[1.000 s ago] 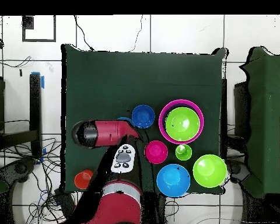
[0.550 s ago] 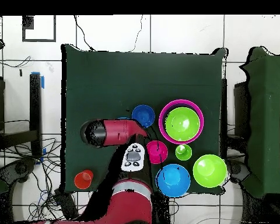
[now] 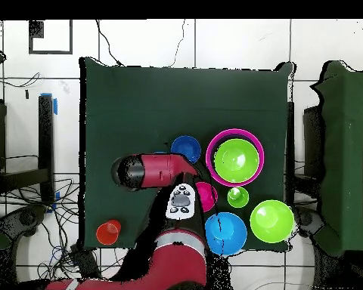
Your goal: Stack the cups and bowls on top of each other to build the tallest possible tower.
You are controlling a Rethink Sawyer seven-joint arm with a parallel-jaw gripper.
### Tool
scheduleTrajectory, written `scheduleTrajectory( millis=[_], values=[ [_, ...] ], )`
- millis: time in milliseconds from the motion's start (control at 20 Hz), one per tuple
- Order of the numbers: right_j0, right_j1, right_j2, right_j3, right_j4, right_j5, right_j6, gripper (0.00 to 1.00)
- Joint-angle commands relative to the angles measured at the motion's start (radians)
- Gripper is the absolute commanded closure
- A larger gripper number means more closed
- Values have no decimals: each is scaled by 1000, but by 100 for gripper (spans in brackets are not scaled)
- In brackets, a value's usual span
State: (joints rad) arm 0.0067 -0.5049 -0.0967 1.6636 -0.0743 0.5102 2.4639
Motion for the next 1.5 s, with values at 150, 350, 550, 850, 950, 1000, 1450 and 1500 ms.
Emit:
scheduleTrajectory(
  millis=[150, 350, 550, 850, 950, 1000, 1450, 1500],
  values=[
    [22, 93, 113, -59, -38, -94, -1, 0],
    [42, 108, 116, -68, -12, -106, 30, 0],
    [41, 112, 118, -63, 3, -125, 45, 0],
    [63, 131, 130, -76, 34, -143, 78, 0],
    [68, 137, 130, -80, 40, -148, 86, 0],
    [71, 150, 134, -88, 43, -164, 90, 0],
    [46, 156, 161, -82, 38, -135, 37, 0],
    [42, 149, 165, -78, 38, -118, 27, 0]
  ],
)
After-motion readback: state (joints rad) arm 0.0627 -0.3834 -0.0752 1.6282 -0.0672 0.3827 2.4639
